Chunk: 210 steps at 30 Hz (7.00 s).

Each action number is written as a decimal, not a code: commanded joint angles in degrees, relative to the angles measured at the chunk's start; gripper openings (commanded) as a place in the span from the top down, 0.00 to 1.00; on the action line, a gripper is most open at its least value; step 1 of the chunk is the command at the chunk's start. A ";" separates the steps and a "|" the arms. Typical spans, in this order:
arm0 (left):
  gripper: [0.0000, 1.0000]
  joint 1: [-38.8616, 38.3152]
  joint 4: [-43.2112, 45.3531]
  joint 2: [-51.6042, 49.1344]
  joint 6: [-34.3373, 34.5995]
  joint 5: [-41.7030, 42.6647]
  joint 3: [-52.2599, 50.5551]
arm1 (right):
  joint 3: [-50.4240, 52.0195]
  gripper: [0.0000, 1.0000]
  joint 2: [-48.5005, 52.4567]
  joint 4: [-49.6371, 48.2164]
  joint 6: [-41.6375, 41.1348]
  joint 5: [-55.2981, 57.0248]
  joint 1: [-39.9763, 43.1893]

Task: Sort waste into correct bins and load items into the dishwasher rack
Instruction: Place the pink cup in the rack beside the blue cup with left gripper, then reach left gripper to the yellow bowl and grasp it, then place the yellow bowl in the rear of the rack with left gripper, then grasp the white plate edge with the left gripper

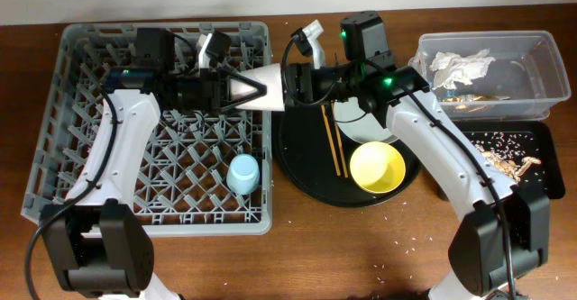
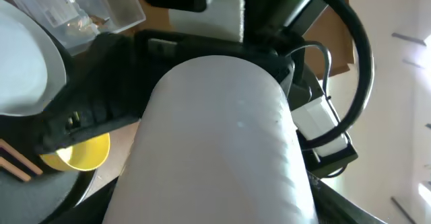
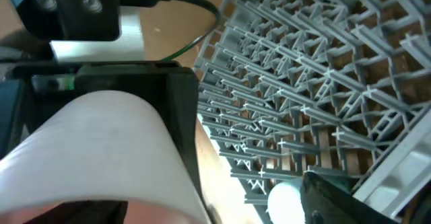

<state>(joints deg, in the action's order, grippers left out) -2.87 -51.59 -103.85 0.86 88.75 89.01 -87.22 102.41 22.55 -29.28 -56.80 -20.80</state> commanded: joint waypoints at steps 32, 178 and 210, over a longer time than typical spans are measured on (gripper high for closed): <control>0.18 -15.61 -18.69 -14.23 -0.02 -90.68 12.39 | -0.35 0.04 -4.98 37.11 20.94 29.24 20.44; 0.30 -33.59 -28.98 -53.94 17.22 -82.75 80.28 | -4.83 0.02 -18.73 51.19 20.92 41.66 36.52; 0.99 -34.14 -27.89 -62.34 19.50 -83.62 79.97 | -4.83 0.02 -18.73 51.19 20.92 41.66 36.54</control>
<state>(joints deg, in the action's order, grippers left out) -36.75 -79.31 -165.25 20.62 5.23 169.18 -91.72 83.55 73.69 -8.75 -15.86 15.62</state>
